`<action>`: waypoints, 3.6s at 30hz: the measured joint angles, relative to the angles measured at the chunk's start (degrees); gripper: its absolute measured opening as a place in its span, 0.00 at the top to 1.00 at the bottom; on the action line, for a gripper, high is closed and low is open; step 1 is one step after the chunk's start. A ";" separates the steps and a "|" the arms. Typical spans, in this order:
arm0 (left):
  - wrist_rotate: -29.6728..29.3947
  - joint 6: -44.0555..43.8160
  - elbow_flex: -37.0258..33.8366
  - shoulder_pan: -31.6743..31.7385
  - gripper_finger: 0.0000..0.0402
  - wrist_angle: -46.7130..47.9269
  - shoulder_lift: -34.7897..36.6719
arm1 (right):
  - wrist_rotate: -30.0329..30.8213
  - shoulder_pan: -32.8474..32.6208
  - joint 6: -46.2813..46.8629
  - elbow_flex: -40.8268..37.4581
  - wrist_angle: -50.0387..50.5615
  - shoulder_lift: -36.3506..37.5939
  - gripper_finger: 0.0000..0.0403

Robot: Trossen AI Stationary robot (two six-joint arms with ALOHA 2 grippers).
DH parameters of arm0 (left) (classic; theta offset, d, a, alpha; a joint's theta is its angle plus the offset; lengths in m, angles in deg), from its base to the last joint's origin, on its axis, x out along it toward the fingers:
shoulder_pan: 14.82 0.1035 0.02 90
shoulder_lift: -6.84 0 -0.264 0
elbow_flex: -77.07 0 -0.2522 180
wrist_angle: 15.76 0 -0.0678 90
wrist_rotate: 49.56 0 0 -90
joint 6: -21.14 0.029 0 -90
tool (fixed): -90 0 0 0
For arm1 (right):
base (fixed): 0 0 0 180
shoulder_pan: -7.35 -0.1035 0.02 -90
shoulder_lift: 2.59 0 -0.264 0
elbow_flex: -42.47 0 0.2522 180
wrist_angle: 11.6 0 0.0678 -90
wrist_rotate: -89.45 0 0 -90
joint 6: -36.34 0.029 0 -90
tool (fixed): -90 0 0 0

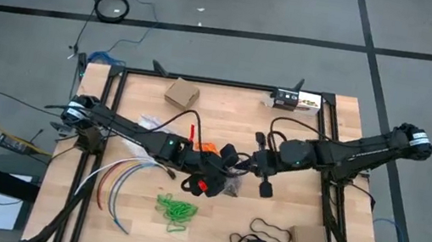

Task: Sort rubber bands
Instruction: Put the purple rubber band into the transparent zip bag, then close the transparent zip bag

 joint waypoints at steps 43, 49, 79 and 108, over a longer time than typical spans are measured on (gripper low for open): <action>-7.37 7.39 -0.02 -1.83 0.99 -1.88 0.00 | 1.02 -2.08 2.70 2.56 15.47 10.85 0.44; -6.90 11.39 -0.04 -2.69 0.99 -6.07 -0.02 | 0.47 -5.25 -4.74 2.56 15.18 6.80 0.52; -7.54 5.64 0.68 -0.82 0.97 -0.38 -0.04 | 2.41 -2.29 -7.67 3.97 25.02 1.21 1.00; 10.93 -33.81 -19.55 12.05 0.62 -20.01 2.42 | 8.55 -4.80 -0.31 20.31 57.95 -10.90 1.00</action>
